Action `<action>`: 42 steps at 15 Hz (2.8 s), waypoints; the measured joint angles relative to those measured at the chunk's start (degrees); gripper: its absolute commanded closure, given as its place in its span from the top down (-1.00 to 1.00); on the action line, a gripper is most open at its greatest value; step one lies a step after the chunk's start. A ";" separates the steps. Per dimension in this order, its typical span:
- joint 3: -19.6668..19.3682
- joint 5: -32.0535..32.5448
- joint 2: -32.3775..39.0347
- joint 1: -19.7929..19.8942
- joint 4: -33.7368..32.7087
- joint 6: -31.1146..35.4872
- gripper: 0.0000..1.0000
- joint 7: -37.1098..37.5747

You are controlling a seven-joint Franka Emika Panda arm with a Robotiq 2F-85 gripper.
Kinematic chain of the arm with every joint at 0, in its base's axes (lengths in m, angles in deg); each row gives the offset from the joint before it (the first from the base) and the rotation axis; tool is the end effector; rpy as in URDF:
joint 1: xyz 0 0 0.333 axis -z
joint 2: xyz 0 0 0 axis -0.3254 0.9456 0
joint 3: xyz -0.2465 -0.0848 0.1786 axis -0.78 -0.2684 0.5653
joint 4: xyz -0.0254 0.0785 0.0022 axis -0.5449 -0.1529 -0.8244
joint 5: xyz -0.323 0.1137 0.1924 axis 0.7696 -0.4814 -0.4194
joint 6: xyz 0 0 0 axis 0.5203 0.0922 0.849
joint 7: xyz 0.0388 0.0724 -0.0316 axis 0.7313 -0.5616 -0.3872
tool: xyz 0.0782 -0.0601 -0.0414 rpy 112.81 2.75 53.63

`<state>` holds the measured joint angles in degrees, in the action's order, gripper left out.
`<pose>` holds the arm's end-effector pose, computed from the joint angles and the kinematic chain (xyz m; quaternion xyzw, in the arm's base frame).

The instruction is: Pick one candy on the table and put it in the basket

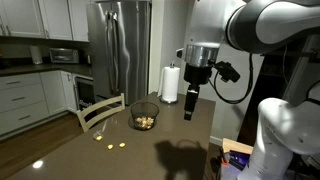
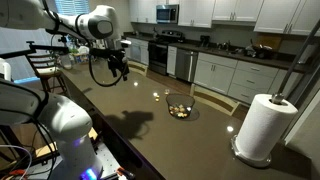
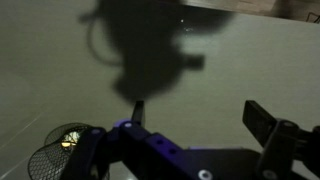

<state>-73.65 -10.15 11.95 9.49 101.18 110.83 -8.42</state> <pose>0.2974 0.1500 0.5051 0.9973 0.0626 0.0275 0.0283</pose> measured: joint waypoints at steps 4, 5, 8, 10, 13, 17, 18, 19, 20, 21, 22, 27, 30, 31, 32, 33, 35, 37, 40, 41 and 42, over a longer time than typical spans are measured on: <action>0.00 0.00 0.00 0.00 0.00 0.00 1.00 0.00; 0.00 0.00 0.00 0.00 0.00 0.00 1.00 0.00; 0.00 0.00 0.00 0.00 0.00 0.00 1.00 0.00; 0.00 0.00 0.00 0.00 0.00 0.00 1.00 0.00; 0.00 0.00 0.00 0.00 0.00 0.00 1.00 0.00; 0.37 0.00 2.30 -0.01 -0.30 3.63 1.00 0.00; 0.62 0.00 4.14 -0.01 -0.76 5.87 1.00 0.00; 0.89 0.01 6.55 0.00 -1.58 8.28 1.00 -0.01; 1.10 0.08 9.30 0.00 -2.68 10.56 1.00 -0.03; 1.17 0.26 12.55 0.00 -4.18 12.77 1.00 -0.09; 1.19 0.40 15.91 0.28 -5.97 14.54 1.00 -0.47; -1.92 3.16 33.97 1.31 -19.52 15.84 1.00 -4.08; -4.83 3.36 44.78 1.38 -29.52 13.61 1.00 -8.45; -5.58 3.32 48.34 1.39 -33.02 12.53 1.00 -10.22; -6.06 3.17 51.58 1.42 -36.33 11.17 1.00 -11.72; -6.32 3.08 54.53 1.42 -39.39 9.63 1.00 -12.79; -6.38 2.72 59.70 1.41 -44.82 6.34 1.00 -14.03; -6.22 2.05 63.40 1.30 -48.75 3.14 1.00 -14.30; -5.94 1.98 65.72 0.85 -51.26 -0.10 1.00 -14.30; -5.82 1.98 65.78 0.69 -51.24 -0.19 1.00 -14.30; -5.77 1.98 65.75 0.50 -51.15 -0.19 1.00 -14.30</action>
<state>-79.42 -8.17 77.69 9.99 50.02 110.65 -22.73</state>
